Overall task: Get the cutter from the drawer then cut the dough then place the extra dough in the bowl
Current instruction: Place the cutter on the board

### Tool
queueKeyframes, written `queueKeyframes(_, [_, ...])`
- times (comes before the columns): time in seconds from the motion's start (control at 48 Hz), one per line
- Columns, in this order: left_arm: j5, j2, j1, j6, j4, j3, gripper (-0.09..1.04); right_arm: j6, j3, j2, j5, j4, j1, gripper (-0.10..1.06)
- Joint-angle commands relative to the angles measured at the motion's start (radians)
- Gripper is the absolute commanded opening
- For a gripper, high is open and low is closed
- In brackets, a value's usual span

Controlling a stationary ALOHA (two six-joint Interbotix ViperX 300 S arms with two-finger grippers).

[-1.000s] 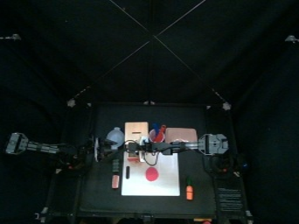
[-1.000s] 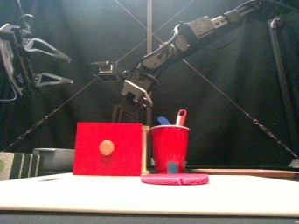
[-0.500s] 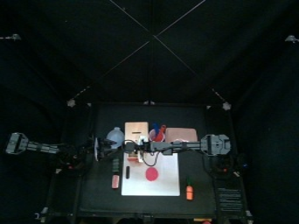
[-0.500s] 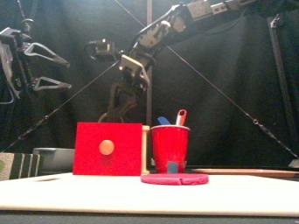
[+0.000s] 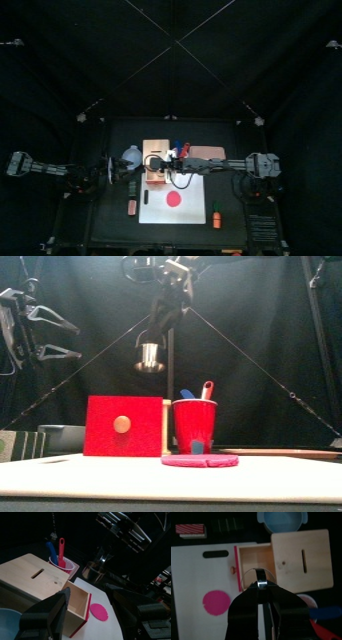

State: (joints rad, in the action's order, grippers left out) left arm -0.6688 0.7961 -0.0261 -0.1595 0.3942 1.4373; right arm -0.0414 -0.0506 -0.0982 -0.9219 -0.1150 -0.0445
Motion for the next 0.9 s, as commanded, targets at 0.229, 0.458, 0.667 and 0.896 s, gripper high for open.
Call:
queueKeyframes(0.229, [-0.005,-0.002,0.008,0.005,-0.153,-0.069,0.91,-0.210,0.426,0.328,0.041,0.000,0.087,0.42])
queueKeyframes(0.458, [-0.005,-0.002,0.064,0.028,-0.359,-0.098,0.91,-0.362,0.719,0.423,0.264,-0.060,0.112,0.42])
queueKeyframes(0.667, [-0.005,-0.002,0.091,0.028,-0.436,-0.133,0.91,-0.376,0.838,0.414,0.408,-0.170,0.135,0.43])
queueKeyframes(0.896, [-0.008,-0.002,0.107,0.029,-0.439,-0.187,0.92,-0.382,0.859,0.374,0.462,-0.167,0.141,0.45])
